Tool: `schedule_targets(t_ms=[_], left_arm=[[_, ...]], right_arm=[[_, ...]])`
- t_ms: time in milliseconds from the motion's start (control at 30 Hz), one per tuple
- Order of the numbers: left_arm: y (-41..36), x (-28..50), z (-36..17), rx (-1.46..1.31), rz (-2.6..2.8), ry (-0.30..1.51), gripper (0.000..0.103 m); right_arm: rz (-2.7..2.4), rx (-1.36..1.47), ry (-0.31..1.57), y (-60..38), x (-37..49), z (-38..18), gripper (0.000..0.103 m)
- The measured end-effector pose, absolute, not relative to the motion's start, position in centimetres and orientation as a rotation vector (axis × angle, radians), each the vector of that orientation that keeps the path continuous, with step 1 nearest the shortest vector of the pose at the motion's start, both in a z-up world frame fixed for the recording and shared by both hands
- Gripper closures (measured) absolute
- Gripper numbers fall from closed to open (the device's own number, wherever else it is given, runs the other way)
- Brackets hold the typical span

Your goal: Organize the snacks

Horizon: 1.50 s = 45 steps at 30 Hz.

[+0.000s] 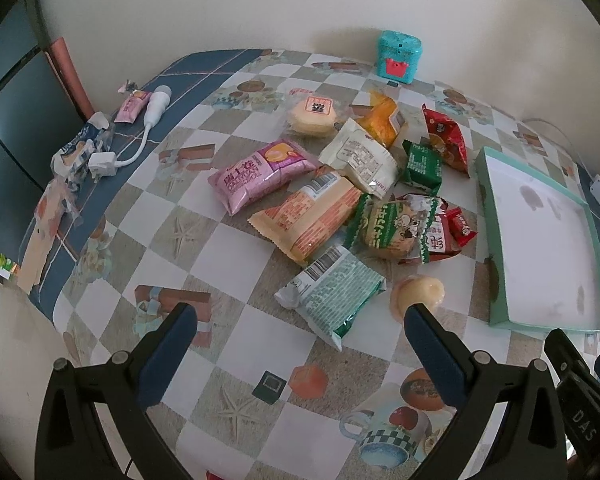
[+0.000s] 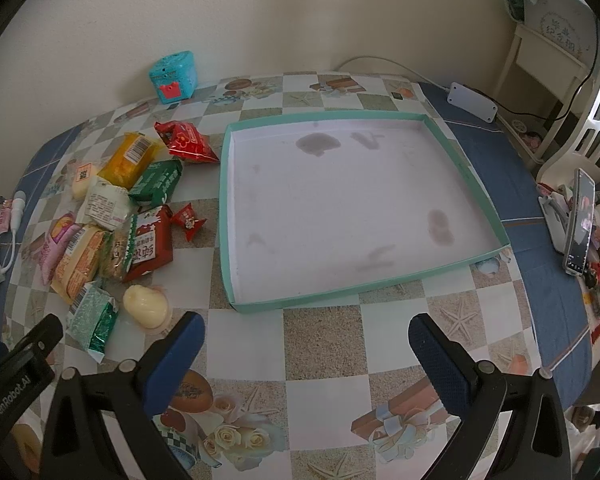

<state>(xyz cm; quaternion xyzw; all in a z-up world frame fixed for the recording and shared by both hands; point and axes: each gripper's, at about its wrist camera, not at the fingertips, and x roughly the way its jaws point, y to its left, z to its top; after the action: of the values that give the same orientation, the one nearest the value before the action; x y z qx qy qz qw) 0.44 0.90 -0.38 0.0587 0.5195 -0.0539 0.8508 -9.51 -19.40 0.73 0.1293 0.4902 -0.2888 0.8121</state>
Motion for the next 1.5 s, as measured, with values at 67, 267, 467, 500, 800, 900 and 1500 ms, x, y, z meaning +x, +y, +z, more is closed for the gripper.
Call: schedule_targets(t_ms=[67, 267, 467, 500, 800, 900, 1500], left_arm=[[1.0, 0.5, -0.5, 0.12, -0.112, 1.1, 0.0], [1.4, 0.7, -0.6, 0.101, -0.104, 1.115, 0.0], [1.6, 0.8, -0.7, 0.086, -0.104, 1.122, 0.0], [1.6, 0.8, -0.7, 0.085, -0.104, 1.123, 0.0], [1.9, 0.9, -0.8, 0.06, -0.106, 1.134, 0.0], [1.8, 0.9, -0.9, 0.057, -0.105, 1.136, 0.0], [2.2, 1.0, -1.0, 0.045, -0.098, 1.141, 0.0]], right_arm=[[-0.617, 0.275, 1.047, -19.4, -9.5, 0.7, 0.0], [-0.618, 0.277, 1.047, -19.4, -9.5, 0.7, 0.0], [-0.616, 0.276, 1.048, -19.4, -9.5, 0.7, 0.0], [-0.617, 0.277, 1.048, -19.4, -9.5, 0.7, 0.0], [-0.617, 0.277, 1.048, -19.4, -9.5, 0.7, 0.0], [-0.616, 0.277, 1.049, -19.3, -9.5, 0.7, 0.0], [-0.616, 0.277, 1.05, -19.3, -9.5, 0.7, 0.0]])
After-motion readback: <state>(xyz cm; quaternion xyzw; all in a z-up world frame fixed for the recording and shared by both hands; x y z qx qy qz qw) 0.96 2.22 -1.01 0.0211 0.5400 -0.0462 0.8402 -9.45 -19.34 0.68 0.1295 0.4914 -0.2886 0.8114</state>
